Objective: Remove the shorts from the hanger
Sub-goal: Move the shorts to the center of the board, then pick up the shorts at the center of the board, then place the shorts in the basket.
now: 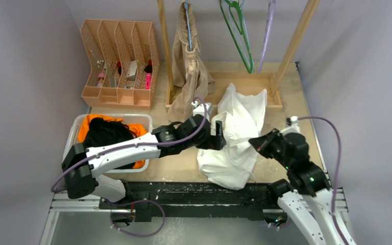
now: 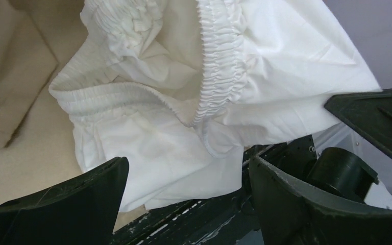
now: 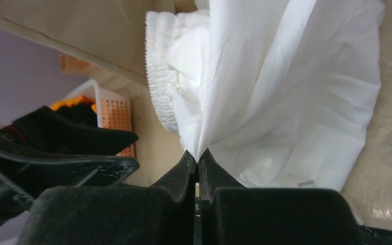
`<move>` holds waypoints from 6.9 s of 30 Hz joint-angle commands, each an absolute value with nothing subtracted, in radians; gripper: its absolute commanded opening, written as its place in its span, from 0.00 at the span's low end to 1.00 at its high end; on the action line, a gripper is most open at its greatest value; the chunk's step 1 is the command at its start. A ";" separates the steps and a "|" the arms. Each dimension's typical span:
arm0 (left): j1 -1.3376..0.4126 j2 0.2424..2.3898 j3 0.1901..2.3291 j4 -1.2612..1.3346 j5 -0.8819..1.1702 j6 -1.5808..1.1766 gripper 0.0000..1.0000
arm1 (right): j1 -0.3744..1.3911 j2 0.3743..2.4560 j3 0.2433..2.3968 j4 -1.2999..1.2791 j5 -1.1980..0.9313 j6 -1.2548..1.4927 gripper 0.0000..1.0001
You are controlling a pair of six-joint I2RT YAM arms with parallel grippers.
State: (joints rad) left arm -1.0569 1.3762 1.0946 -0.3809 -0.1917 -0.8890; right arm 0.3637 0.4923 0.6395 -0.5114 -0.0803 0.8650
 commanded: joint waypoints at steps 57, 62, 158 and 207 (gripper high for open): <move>-1.305 2.322 1.574 -0.278 -0.525 -0.759 0.34 | 0.018 0.832 0.992 -0.750 0.354 0.775 0.99; -1.327 2.127 1.432 -0.271 -0.641 -0.748 0.00 | 0.017 0.774 0.930 -0.736 0.344 0.788 0.99; -0.560 1.034 1.307 -1.135 -1.241 -0.777 0.00 | 0.017 0.707 0.793 -0.579 -0.011 0.661 0.98; -0.129 0.888 1.134 -0.725 -0.112 -0.756 0.72 | 0.018 0.715 0.796 -0.586 -0.021 0.655 0.99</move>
